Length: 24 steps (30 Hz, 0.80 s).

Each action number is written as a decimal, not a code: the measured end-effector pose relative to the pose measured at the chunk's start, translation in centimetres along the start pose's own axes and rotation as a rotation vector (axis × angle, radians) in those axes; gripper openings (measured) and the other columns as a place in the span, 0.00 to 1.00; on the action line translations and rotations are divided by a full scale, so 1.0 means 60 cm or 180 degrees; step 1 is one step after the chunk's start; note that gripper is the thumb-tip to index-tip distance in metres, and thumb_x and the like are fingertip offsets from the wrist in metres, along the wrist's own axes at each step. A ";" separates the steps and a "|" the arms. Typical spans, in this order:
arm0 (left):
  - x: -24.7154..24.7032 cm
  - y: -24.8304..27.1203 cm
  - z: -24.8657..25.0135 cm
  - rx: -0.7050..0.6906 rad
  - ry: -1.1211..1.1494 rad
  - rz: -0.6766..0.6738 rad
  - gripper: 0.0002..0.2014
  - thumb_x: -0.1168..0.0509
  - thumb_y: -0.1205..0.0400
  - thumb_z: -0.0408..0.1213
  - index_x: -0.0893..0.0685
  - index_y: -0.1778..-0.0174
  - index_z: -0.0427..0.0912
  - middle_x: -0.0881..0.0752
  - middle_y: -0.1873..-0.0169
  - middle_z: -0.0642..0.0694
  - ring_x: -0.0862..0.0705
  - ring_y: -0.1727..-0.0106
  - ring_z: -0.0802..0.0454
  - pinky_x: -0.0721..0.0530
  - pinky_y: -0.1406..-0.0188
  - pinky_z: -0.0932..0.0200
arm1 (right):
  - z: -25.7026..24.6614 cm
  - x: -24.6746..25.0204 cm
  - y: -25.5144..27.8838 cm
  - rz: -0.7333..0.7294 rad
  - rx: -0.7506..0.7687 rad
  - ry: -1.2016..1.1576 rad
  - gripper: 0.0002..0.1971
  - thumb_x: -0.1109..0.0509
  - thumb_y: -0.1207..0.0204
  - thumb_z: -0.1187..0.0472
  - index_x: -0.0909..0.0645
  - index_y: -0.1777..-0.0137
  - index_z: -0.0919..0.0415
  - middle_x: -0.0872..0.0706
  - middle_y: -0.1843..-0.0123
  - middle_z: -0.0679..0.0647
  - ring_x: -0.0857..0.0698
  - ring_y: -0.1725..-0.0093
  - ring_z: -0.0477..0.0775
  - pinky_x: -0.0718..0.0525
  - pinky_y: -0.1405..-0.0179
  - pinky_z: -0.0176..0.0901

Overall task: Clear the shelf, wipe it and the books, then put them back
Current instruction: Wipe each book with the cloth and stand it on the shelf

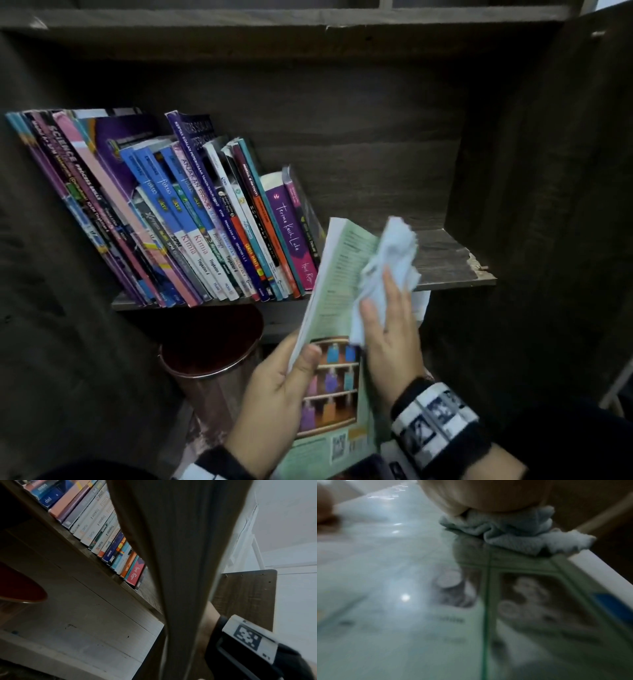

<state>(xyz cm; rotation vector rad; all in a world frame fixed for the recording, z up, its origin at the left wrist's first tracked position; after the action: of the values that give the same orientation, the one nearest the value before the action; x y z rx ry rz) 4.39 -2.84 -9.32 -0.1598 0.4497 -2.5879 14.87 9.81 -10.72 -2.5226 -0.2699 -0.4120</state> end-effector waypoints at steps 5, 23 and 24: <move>0.011 -0.008 0.010 0.0008 0.0139 0.0260 0.11 0.42 0.19 0.38 0.16 0.46 0.50 0.08 0.60 0.61 0.11 0.60 0.65 0.18 0.64 0.75 | 0.042 -0.015 0.007 -0.0052 -0.0643 -0.0326 0.20 0.48 0.18 0.41 0.49 0.31 0.18 0.47 0.15 0.46 0.42 0.18 0.52 0.39 0.22 0.57; 0.002 0.001 -0.024 0.0028 -0.0481 -0.0299 0.19 0.38 0.28 0.61 0.17 0.41 0.72 0.12 0.49 0.69 0.14 0.45 0.68 0.19 0.42 0.68 | 0.037 0.049 -0.053 0.0816 -0.0618 -0.0632 0.45 0.37 0.35 0.27 0.53 0.19 0.32 0.47 0.15 0.51 0.40 0.19 0.54 0.37 0.26 0.51; 0.005 0.000 -0.021 0.0020 -0.0446 -0.0229 0.18 0.37 0.27 0.60 0.16 0.42 0.69 0.12 0.49 0.68 0.14 0.44 0.66 0.19 0.41 0.65 | 0.050 0.052 -0.054 0.0850 -0.0754 -0.0783 0.45 0.34 0.33 0.33 0.50 0.18 0.37 0.43 0.16 0.53 0.38 0.20 0.55 0.37 0.26 0.48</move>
<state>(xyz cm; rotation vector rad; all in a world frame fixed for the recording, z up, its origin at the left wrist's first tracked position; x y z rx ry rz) 3.90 -2.63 -10.48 -0.3587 0.3913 -2.6264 17.60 14.49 -10.38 -2.7943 0.0284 -0.0277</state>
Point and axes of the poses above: each hand's wrist, its own y-axis away from the middle knuckle, its own x-axis out of the back of the hand, z = x × y, the point moved 4 cm from there along -y, towards the middle knuckle
